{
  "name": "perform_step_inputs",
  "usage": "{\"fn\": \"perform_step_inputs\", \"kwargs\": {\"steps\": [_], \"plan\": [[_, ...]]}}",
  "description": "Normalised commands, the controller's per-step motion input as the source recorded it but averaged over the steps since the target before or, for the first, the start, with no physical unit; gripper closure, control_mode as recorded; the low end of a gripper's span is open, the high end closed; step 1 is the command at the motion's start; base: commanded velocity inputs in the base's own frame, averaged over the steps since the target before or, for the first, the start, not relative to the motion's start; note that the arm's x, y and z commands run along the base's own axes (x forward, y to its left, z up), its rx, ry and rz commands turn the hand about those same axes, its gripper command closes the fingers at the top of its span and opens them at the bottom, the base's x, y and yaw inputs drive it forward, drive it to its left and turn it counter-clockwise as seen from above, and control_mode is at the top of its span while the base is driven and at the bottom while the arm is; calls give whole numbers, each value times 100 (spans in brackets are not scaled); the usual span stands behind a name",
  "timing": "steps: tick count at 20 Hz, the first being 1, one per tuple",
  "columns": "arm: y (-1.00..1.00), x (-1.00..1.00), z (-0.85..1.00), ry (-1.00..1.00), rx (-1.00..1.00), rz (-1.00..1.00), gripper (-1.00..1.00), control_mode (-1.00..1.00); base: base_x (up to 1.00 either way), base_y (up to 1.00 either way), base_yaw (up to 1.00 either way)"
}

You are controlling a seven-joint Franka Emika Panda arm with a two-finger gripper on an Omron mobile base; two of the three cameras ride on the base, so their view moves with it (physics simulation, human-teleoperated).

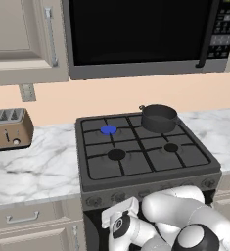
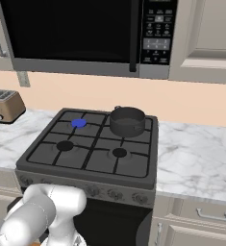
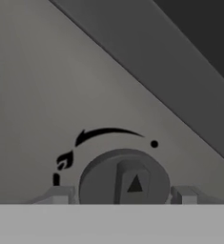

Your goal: Turn off the rear left burner of the stove.

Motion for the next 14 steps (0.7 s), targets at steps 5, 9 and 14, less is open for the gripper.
{"fn": "perform_step_inputs", "kwargs": {"steps": [5,9,14], "plan": [[0,16,0,0,0,0,100,-100,0,0,0],[0,13,0,0,0,0,100,-100,0,0,0],[-1,2,2,0,0,0,100,-100,0,0,0]]}}
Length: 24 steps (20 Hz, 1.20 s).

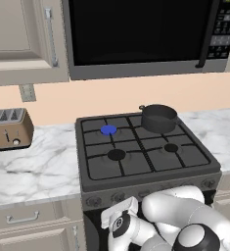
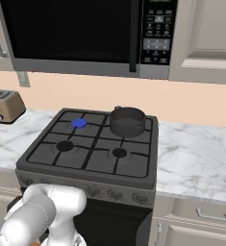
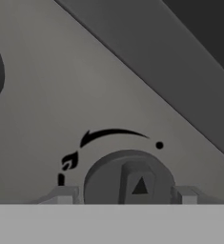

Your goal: Turn off the rear left burner of the stove.

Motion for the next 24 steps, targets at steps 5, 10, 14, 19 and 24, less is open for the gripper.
{"fn": "perform_step_inputs", "kwargs": {"steps": [5,10,14,19,24], "plan": [[0,0,7,0,1,0,100,-100,0,0,0],[-9,0,7,0,8,0,100,-100,0,0,0],[-16,2,2,0,17,0,100,-100,0,0,0],[-17,8,7,0,21,0,100,-100,0,0,0],[-16,20,13,0,21,0,100,-100,0,0,0]]}}
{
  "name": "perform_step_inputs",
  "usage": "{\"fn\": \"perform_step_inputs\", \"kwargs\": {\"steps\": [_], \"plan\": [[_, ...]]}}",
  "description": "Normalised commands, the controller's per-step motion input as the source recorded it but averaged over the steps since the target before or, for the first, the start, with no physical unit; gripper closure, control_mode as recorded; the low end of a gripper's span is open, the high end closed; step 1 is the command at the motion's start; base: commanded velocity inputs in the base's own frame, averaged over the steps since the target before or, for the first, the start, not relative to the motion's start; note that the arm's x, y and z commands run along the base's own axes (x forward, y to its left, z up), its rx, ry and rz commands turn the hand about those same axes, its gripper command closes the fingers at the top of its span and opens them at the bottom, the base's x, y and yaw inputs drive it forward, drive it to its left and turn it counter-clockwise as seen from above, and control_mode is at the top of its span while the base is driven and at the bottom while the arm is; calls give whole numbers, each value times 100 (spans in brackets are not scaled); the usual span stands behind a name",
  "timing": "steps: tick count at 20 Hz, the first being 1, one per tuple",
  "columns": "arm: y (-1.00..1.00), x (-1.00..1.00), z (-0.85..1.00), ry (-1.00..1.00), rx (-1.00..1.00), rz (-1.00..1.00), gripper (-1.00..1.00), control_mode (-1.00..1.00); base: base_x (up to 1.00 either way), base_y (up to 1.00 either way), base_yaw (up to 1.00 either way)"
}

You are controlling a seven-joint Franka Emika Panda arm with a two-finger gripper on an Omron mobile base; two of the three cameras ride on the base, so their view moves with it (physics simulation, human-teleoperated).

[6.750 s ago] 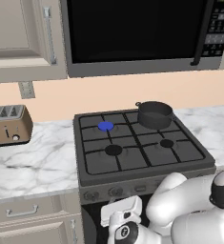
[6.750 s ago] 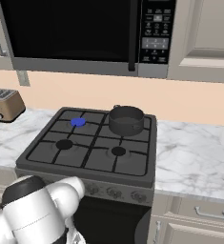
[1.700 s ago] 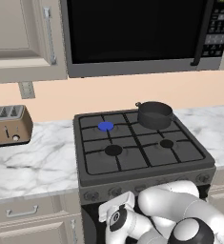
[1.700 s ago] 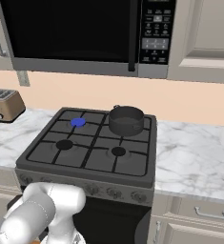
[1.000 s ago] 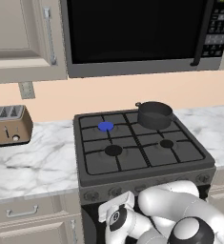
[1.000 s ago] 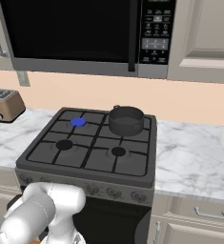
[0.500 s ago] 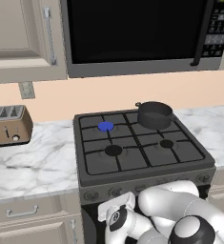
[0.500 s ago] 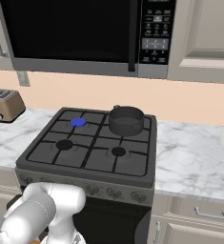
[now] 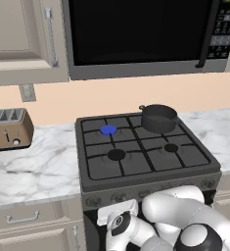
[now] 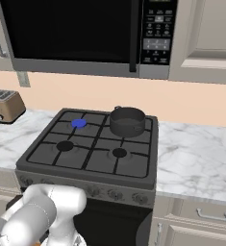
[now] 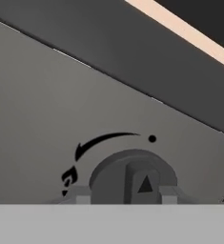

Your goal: Turn off the rear left burner of the stove.

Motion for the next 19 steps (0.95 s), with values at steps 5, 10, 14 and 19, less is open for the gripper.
{"fn": "perform_step_inputs", "kwargs": {"steps": [5,10,14,19], "plan": [[-18,26,14,0,21,0,100,-100,0,0,0],[-26,26,12,0,23,0,100,-100,0,0,0],[-36,14,13,0,28,0,100,-100,0,0,0],[-38,10,16,0,32,-3,100,-100,0,0,0]]}}
